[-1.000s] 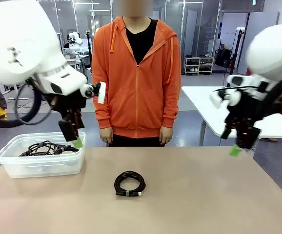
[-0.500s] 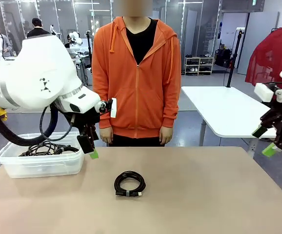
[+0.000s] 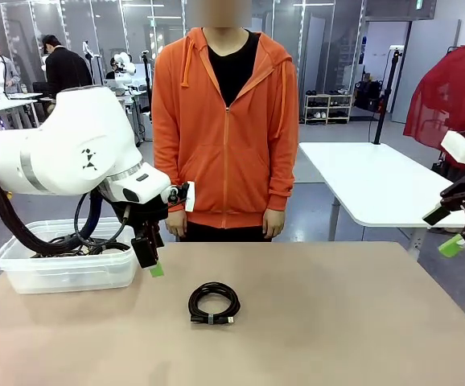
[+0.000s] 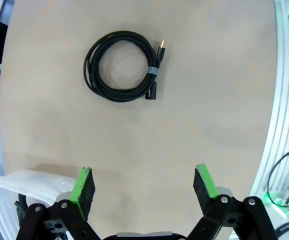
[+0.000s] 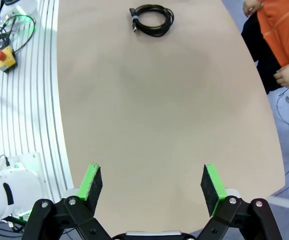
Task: Organize and store the cables.
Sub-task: Place the USB Extension Cable into the Organizing box.
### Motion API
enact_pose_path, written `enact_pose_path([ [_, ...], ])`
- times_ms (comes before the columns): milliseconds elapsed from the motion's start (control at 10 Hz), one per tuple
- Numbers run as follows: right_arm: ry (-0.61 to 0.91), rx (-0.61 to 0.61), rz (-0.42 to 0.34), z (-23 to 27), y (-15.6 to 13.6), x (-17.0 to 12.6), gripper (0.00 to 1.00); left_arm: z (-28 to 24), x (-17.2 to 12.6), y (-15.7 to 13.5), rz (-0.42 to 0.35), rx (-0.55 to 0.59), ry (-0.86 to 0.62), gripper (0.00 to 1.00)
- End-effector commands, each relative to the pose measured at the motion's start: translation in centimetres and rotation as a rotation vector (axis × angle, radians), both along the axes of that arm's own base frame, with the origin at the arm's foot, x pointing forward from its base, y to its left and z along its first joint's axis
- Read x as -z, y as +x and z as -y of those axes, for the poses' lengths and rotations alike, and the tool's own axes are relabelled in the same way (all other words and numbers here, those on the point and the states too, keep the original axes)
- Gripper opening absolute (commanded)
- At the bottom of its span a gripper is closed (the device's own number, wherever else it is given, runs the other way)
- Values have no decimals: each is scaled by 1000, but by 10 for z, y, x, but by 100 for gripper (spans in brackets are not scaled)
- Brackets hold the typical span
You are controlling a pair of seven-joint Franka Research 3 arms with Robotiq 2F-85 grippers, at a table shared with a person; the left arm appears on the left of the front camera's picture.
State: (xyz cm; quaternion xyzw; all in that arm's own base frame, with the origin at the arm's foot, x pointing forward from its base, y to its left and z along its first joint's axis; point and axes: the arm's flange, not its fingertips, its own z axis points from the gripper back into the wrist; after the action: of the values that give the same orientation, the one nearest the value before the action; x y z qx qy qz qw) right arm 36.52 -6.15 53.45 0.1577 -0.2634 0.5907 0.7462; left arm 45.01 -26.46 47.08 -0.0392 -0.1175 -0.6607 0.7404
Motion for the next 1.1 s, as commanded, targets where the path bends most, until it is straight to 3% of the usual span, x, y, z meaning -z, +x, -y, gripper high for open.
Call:
enact_pose_path([
  [0,50,2,36,7,-8,9,100,2,-1,2,-13,-2,15,100],
  [200,128,120,-72,7,-22,7,100,6,1,4,-5,0,43,100],
  [400,142,241,-91,-3,-42,-4,100,7,3,6,-7,-13,57,100],
  [1000,126,205,-87,7,-34,-3,100,4,6,1,3,1,36,100],
])
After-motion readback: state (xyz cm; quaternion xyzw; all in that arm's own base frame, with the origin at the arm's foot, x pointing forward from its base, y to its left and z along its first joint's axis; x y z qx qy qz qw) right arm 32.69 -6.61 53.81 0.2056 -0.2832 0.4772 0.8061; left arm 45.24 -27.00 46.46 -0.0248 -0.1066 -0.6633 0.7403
